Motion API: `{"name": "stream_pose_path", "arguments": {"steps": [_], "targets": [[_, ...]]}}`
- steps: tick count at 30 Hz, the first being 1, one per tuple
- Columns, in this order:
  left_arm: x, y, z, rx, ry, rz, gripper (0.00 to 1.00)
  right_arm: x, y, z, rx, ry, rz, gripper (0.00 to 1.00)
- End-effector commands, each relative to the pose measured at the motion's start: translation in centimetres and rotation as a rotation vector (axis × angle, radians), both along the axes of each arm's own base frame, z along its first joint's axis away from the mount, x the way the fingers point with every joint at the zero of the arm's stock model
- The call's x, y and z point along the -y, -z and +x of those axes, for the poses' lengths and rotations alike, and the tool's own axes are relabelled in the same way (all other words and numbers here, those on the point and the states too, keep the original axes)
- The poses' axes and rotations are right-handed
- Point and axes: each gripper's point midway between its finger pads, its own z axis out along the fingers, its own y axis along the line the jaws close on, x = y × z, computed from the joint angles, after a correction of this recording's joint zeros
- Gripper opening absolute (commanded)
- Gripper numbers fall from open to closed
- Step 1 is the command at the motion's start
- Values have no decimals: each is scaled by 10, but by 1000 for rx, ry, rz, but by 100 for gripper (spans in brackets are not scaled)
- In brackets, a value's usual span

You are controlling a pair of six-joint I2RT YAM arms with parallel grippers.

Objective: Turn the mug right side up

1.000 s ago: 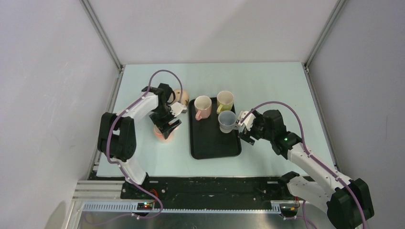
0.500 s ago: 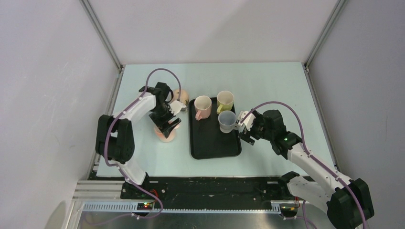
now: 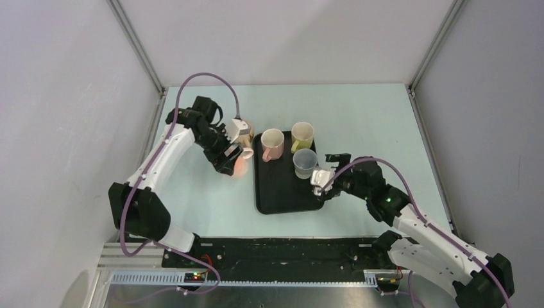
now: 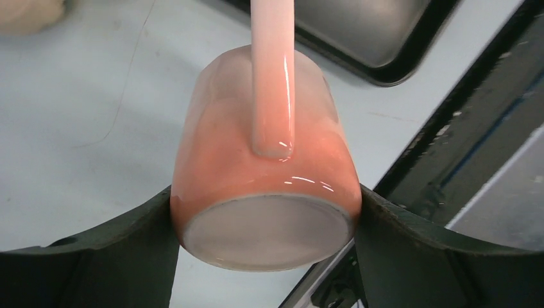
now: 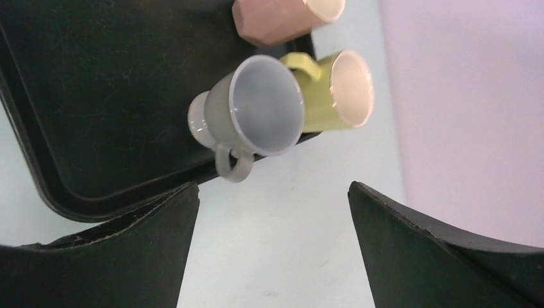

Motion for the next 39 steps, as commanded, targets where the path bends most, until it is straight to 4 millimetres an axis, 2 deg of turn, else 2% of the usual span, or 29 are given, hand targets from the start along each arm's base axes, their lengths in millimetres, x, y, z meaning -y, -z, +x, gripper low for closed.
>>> {"name": "stream_pose_path", "arguments": {"steps": [1,5,8,11,12,13,14,15,16,17,18,19,20,21,22,23,26,33,39], "targets": [[41,-48,-19,-7,99,-250,0,-2,-27,8,266,-85,-160,93],[72,-65,-37,-65,177,-380,0,-7,-39,16,420,-116,-282,93],[93,-70,-48,-137,225,-433,0,-20,-50,18,515,-134,-323,93],[111,-73,-57,-242,253,-475,0,-35,-77,22,635,-116,-282,93],[114,-73,-57,-265,255,-480,0,-40,-77,19,662,-124,-275,93],[118,-74,-59,-304,259,-487,0,-44,-96,22,756,-104,-253,93],[120,-75,-59,-324,261,-494,0,-47,-89,20,790,-119,-268,93],[122,-78,-60,-357,272,-509,0,-50,-97,18,898,-124,-253,94],[123,-82,-61,-370,281,-517,0,-54,-117,12,1003,-124,-189,94],[126,-83,-60,-391,282,-534,0,-57,-109,7,1047,-161,-210,95],[128,-86,-59,-391,285,-542,0,-60,-122,-2,1116,-175,-158,96],[130,-88,-59,-400,285,-558,0,-60,-118,-7,1137,-195,-153,96],[132,-90,-58,-399,287,-565,0,-62,-124,-14,1173,-210,-115,96],[133,-93,-59,-404,288,-581,0,-63,-119,-19,1182,-227,-111,96],[135,-95,-59,-404,290,-589,0,-64,-123,-25,1214,-242,-86,95],[136,-97,-60,-407,293,-601,0,-64,-117,-28,1233,-260,-98,95],[141,-95,-65,-433,302,-598,0,-67,-125,-43,1343,-282,-60,95],[151,-81,-86,-512,348,-558,0,-78,-135,-66,1485,-338,-6,91],[157,-80,-102,-548,393,-554,0,-90,-125,-70,1524,-384,-36,87]]}}
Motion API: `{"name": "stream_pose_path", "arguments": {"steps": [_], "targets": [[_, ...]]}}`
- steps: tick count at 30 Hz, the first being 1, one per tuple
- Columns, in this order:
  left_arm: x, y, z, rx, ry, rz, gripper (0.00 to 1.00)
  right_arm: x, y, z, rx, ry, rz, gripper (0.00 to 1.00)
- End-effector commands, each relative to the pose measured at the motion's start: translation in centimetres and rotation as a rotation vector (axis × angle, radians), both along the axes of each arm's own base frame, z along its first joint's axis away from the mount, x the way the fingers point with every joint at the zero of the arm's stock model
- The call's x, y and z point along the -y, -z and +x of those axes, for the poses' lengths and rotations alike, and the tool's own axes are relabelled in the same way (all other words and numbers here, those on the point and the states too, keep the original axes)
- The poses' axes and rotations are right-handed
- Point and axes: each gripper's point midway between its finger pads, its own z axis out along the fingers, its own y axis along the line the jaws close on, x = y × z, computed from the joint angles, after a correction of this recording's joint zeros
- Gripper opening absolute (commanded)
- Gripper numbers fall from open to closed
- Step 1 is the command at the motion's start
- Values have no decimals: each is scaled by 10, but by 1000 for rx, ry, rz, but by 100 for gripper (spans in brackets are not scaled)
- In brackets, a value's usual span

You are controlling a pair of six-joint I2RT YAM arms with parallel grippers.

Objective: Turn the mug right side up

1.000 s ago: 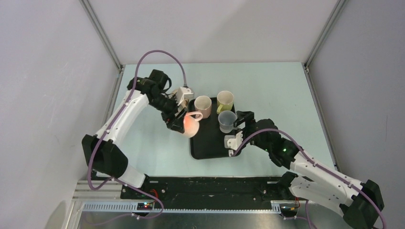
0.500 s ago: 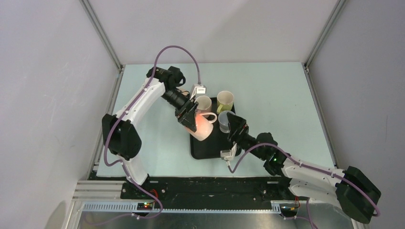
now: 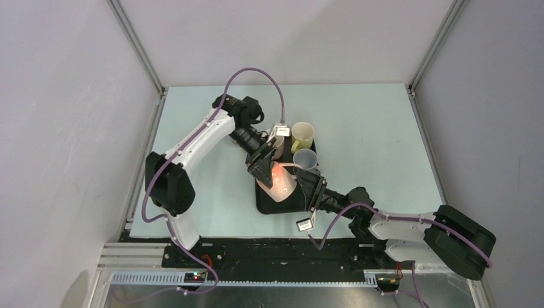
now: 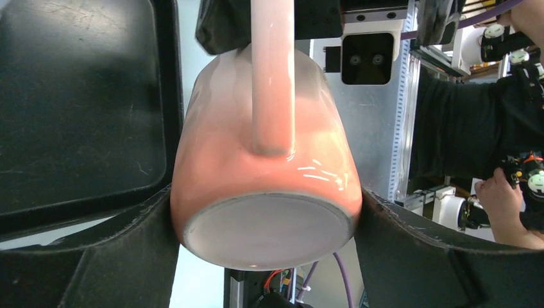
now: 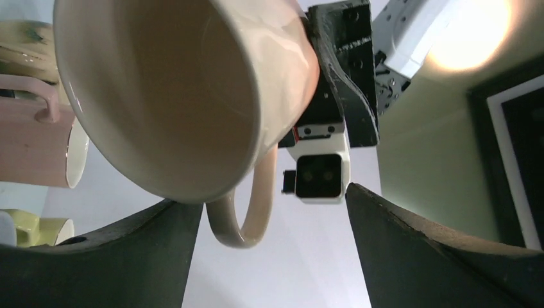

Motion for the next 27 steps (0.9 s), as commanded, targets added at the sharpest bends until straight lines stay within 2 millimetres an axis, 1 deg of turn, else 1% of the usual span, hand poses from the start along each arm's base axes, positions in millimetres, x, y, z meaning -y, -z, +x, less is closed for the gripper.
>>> {"name": "stream_pose_path", "arguments": {"steps": [1,6,11,14,16,19,20,21,22,23,24,25,26,27], "targets": [[9,-22,-24,-69,37,-91,0,4,-40,-21,185,-41,110,86],[12,-21,-35,-78,70,-89,0,-3,-40,-29,226,-81,111,81],[13,-16,-42,-98,87,-72,0,-8,-40,-33,250,-104,106,72],[13,-12,-47,-108,103,-62,0,-11,-37,-37,263,-121,93,69],[14,-11,-49,-111,110,-60,0,-13,-36,-40,270,-131,91,64],[14,-11,-52,-115,118,-61,0,-16,-36,-42,278,-142,88,53],[14,-10,-53,-117,121,-59,0,-17,-36,-43,282,-145,87,47],[14,-10,-53,-117,122,-61,0,-17,-36,-44,283,-147,88,44],[14,-11,-53,-117,121,-63,0,-17,-36,-45,284,-150,89,36],[15,-12,-54,-117,122,-67,0,-17,-36,-45,283,-149,91,32],[15,-12,-54,-116,121,-68,0,-17,-36,-46,280,-150,91,24],[15,-13,-53,-112,122,-71,0,-17,-37,-46,277,-147,95,19],[15,-13,-53,-110,124,-72,0,-17,-37,-46,274,-148,96,10],[15,-13,-53,-106,124,-74,7,-16,-38,-47,268,-147,102,4]]}}
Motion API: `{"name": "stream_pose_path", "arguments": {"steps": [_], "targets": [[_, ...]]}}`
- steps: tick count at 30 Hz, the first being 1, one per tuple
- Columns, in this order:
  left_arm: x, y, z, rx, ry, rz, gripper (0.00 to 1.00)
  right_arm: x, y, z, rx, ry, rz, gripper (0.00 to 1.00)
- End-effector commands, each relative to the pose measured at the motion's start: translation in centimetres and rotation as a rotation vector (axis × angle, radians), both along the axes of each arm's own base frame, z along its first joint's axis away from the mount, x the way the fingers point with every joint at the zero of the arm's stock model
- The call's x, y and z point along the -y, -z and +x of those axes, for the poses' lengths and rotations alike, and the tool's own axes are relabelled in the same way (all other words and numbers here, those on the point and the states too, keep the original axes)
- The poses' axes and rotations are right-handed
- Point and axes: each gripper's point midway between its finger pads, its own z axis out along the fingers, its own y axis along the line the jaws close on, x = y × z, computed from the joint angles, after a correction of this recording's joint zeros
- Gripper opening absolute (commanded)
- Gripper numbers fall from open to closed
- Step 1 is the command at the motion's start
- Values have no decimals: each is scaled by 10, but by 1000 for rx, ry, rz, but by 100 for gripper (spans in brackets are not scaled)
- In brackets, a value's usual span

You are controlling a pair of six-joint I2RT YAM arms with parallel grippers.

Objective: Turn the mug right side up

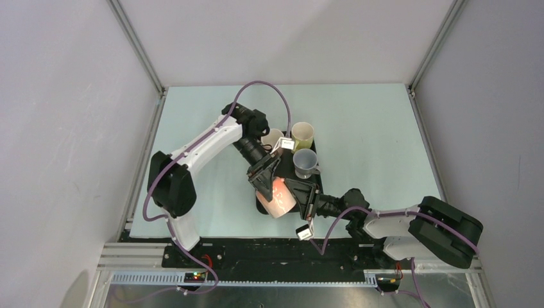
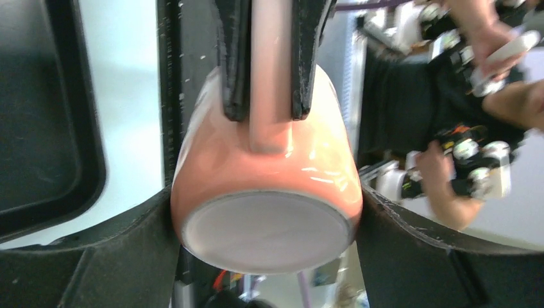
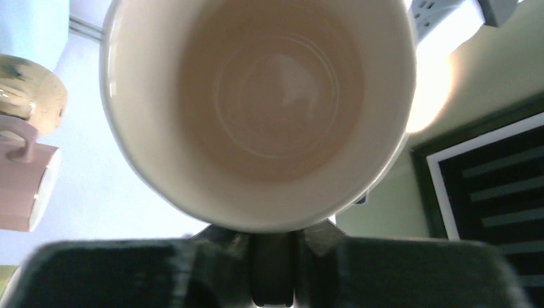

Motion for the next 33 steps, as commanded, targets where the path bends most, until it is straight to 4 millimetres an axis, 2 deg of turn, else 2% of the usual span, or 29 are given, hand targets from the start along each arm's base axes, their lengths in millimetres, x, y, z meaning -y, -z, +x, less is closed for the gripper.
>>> {"name": "stream_pose_path", "arguments": {"steps": [1,3,4,5,6,7,8,10,14,22,28,33], "targets": [[12,-22,-5,28,20,-120,10,11,-53,-17,91,-30,194,0],[13,-23,-4,36,22,-124,25,12,-56,-17,83,-27,204,0],[12,-24,-4,46,23,-126,43,13,-56,-17,75,-26,209,0],[12,-24,-3,52,26,-125,51,13,-57,-17,71,-27,211,0],[11,-24,-3,62,28,-125,64,15,-57,-17,61,-27,217,0],[11,-24,-2,68,30,-123,70,15,-58,-17,57,-28,221,0],[10,-23,-2,79,34,-119,82,16,-58,-17,46,-30,226,0],[7,-23,-2,103,39,-113,96,18,-58,-18,32,-34,231,0],[0,-27,4,168,35,-111,100,21,-55,-19,-23,-46,242,0],[-22,-45,38,256,-117,-143,100,27,-41,-13,-217,-45,269,0],[-44,-43,57,344,-225,-100,100,29,5,2,-459,25,177,0],[-65,-20,72,418,-321,-24,100,39,47,19,-668,143,93,0]]}}
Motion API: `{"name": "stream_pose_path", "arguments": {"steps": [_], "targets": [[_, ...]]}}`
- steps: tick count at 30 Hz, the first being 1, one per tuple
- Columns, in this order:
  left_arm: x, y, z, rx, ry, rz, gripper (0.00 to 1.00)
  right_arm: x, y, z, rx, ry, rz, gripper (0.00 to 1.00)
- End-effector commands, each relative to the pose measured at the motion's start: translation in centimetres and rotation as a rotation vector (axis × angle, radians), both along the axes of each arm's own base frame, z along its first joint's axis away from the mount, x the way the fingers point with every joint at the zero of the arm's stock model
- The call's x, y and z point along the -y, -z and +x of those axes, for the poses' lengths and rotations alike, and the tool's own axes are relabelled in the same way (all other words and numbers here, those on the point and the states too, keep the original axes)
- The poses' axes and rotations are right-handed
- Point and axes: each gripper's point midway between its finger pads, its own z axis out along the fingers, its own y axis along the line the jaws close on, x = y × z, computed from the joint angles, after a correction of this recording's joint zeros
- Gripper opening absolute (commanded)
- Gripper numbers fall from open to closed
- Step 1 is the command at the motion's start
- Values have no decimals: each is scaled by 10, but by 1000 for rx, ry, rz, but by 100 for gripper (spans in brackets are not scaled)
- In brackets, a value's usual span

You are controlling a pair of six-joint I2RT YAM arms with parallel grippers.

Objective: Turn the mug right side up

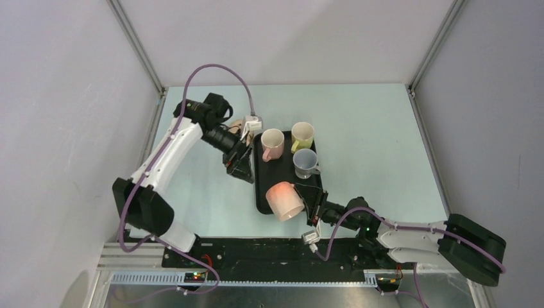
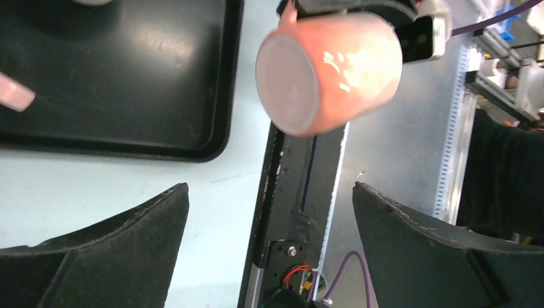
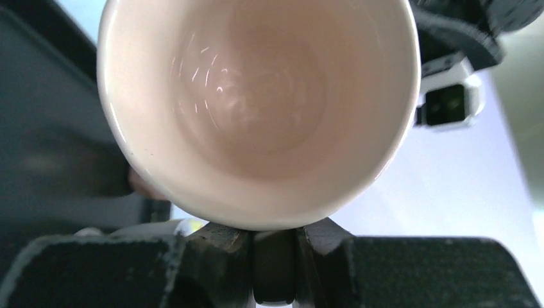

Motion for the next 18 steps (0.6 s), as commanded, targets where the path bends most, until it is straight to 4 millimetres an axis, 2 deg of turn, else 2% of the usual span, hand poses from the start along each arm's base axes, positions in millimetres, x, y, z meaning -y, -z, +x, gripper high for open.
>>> {"name": "stream_pose_path", "arguments": {"steps": [1,4,6,8,9,10,12,18], "targets": [[-18,9,19,144,-115,57,100,17,18,21,-225,119,-6,0],[-32,29,36,192,-216,137,100,24,42,29,-369,182,-79,0],[-45,36,59,273,-298,209,100,28,57,33,-499,225,-140,0],[-54,41,75,305,-370,261,100,34,83,24,-683,242,-262,0],[-56,42,81,300,-404,275,100,33,75,27,-743,252,-236,0],[-58,43,89,322,-431,290,100,36,81,22,-799,247,-264,0],[-61,46,103,324,-492,309,100,41,83,19,-879,254,-265,0],[-55,47,134,325,-563,308,100,55,91,19,-979,275,-278,0]]}}
